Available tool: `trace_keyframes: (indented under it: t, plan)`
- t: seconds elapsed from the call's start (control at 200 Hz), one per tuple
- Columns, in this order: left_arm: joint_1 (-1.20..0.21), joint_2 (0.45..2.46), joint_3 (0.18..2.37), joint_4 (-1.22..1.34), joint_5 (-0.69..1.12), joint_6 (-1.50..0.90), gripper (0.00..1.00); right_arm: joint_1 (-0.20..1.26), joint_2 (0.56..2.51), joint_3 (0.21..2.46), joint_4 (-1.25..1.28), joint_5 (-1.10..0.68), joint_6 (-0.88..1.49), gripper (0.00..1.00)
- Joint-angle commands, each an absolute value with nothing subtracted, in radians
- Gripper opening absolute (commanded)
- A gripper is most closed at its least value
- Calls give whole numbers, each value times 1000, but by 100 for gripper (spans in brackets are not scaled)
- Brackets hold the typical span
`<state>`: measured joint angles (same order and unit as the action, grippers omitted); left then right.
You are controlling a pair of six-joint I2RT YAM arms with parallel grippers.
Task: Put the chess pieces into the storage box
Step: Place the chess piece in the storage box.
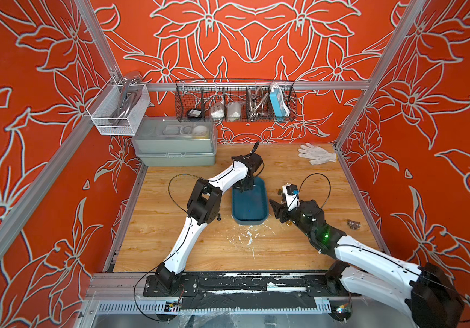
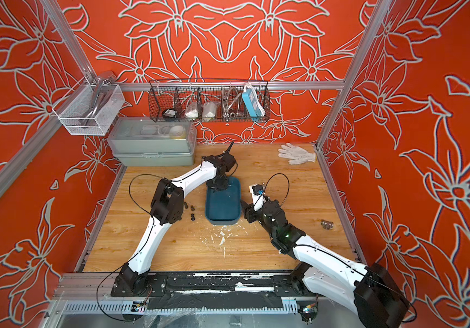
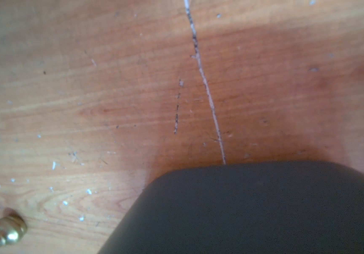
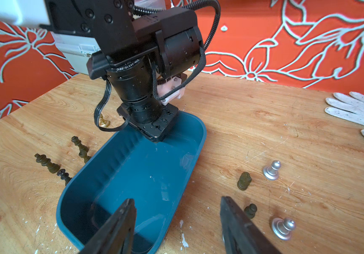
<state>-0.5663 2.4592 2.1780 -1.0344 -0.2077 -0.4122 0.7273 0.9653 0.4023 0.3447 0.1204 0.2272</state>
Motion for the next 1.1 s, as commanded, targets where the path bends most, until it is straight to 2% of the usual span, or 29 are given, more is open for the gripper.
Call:
trace_keyframes:
  t: [0.0,0.16,0.495,0.671,0.861,1.096]
  plan:
    - [-560,2449,2158,-1042,-200,-411,33,731,952,391,360,124,241,65]
    - [-561,2403,2152,-1035,-185,-410,41,731,959,395,358,120,242,65]
    - [-566,2219,2116,-1026,-121,-411,46,731,959,400,348,112,240,65]
    - [-565,1988,1891,-933,-99,-426,45,731,960,412,332,75,222,66]
    - [-547,1719,1560,-873,-83,-460,45,731,1036,483,273,-105,170,67]
    - [-500,1543,1293,-868,-55,-501,42,747,1124,505,332,-272,153,74]
